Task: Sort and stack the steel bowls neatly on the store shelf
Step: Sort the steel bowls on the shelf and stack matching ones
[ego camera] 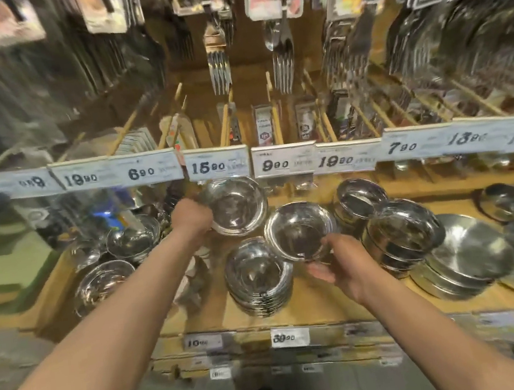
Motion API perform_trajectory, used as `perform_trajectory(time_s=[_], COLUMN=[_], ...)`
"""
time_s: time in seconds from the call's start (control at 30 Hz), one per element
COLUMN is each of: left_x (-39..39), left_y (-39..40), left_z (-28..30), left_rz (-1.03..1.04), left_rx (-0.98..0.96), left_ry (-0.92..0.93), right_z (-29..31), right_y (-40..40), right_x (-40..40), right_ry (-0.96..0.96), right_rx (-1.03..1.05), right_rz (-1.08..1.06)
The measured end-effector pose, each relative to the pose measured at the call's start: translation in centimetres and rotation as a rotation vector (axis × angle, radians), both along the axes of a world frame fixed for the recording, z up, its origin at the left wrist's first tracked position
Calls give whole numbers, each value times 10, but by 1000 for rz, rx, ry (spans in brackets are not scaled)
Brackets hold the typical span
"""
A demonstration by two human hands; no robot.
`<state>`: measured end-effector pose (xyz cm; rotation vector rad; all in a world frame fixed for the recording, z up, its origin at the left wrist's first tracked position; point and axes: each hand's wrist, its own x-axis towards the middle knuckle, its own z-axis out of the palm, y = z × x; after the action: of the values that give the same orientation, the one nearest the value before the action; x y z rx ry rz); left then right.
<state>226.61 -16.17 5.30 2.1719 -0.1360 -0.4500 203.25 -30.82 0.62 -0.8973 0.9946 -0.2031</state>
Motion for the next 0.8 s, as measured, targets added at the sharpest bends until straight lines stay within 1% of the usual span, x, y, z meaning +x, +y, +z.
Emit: perform_trajectory(time_s=[0.13, 0.27, 0.4, 0.5, 0.6, 0.8], left_x=[-1, -16, -31, -38, -44, -45], left_y=[32, 57, 74, 77, 75, 61], left_z=[5, 17, 21, 17, 10, -7], left_rz=[31, 71, 45, 1, -23, -89], left_rx=[35, -35, -70, -78, -111, -34], left_ry=[-66, -30, 42, 103, 199, 176], right_z=[-3, -7, -10, -10, -12, -16], right_y=[11, 24, 33, 41, 47, 38], right_x=[-2, 9, 23, 27, 26, 21], right_ry=[37, 87, 97, 122, 164, 177], right_rx=[-56, -153, -122, -129, -205, -282], right_rz=[86, 153, 156, 161, 200, 205])
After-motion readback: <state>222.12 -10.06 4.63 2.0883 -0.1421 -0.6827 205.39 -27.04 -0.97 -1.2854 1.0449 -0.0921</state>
